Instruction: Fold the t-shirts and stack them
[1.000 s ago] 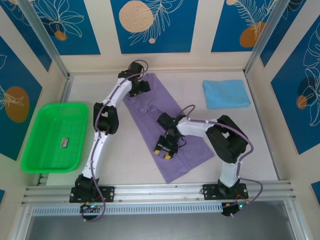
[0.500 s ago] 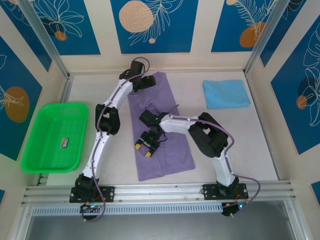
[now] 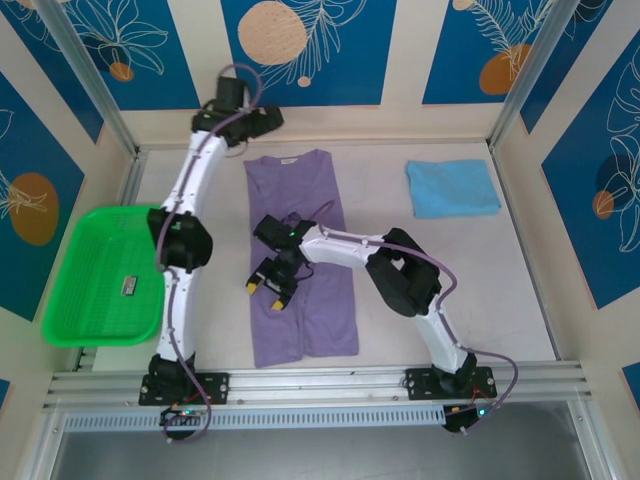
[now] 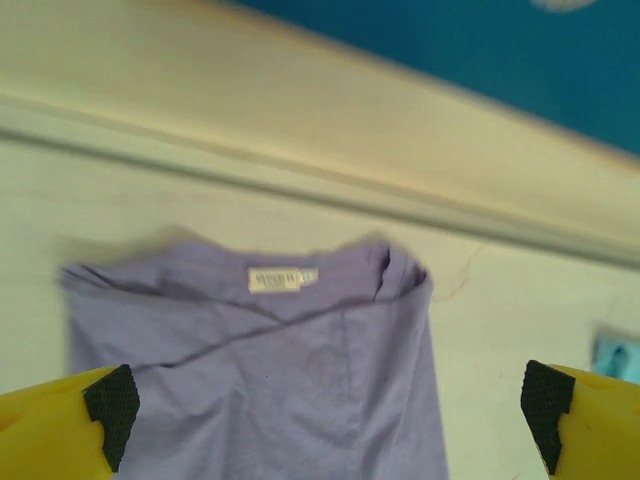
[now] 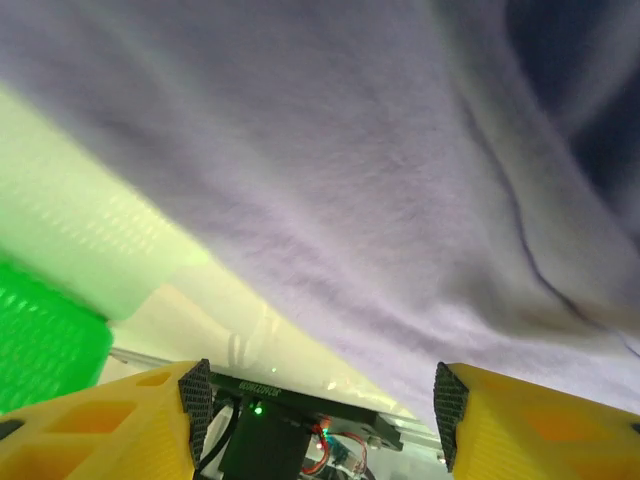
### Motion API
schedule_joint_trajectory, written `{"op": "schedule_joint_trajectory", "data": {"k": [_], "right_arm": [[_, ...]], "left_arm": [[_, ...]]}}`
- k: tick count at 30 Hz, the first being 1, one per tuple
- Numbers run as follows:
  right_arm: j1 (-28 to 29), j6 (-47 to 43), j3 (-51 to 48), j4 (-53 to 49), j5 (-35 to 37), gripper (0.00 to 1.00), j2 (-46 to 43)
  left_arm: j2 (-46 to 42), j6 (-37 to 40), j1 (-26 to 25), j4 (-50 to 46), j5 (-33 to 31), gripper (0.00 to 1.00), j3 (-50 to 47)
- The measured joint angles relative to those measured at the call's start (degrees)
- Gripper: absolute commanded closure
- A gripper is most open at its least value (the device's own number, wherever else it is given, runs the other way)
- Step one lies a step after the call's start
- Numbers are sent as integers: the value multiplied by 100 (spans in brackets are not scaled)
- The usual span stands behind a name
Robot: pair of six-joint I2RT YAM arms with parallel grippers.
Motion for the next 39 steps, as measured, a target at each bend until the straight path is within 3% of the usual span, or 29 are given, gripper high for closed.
{"op": "schedule_joint_trajectory", "data": {"k": [8,12,16,24,28,39], "right_arm": [[-1119,-1237,160,-538,275,52,-1099],[-2011,-1731,463,-658,636,64,-933],[-2752,-2096,1300,-730,901,72,-24],[-3134,-2420,4133,-730,815,79,2555],[-3165,-2361,5171,-835,595,78,3303],[-3580,-2004,4822,-553,195,67,3193]], "left_arm": [[-1593,-22,160,-232,120,33,-2448],[-1421,0,35,-321,208,34,-3493],[-916,0,-13,-402,214,35,-3663],[332,-4,-52,-518,205,35,-2699],[876,-39,-70,-898,144,35,-1781],[1910,-177,-90,-1915,55,35,177]]}}
